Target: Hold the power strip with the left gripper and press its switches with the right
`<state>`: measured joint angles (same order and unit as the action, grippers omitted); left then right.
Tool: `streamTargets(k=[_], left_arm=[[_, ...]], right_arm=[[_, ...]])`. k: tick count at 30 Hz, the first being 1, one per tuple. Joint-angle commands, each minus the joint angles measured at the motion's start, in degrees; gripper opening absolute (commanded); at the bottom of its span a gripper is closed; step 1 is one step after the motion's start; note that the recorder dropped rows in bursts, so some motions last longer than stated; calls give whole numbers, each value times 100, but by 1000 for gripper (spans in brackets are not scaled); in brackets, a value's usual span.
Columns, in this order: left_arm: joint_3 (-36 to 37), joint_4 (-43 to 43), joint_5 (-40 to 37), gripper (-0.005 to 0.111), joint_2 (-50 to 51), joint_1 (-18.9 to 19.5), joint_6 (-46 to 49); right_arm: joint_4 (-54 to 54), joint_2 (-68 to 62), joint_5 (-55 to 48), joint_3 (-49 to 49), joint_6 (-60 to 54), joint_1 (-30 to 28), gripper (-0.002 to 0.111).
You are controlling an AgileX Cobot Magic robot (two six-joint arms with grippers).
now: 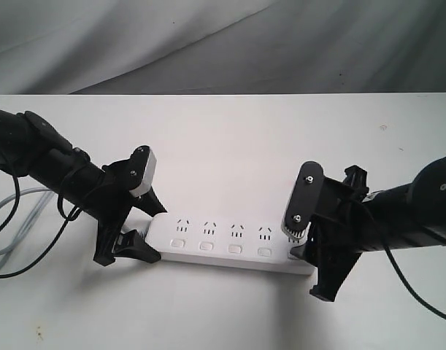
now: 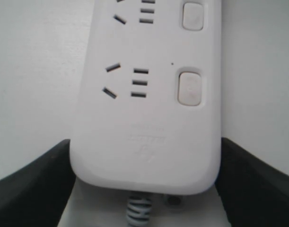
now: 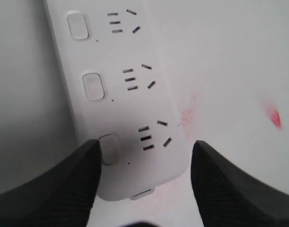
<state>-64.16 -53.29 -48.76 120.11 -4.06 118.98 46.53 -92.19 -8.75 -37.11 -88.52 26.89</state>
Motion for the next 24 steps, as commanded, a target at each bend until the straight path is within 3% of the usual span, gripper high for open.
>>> streamTargets(k=[1,24], left_arm=[[-12,149,56,68,-2,-19,13],[-12,149,56,68,-2,-19,14]], right_arm=[[185,-67,243,36,-18,-14,53],[299,-439,16,-260,-100,0,53]])
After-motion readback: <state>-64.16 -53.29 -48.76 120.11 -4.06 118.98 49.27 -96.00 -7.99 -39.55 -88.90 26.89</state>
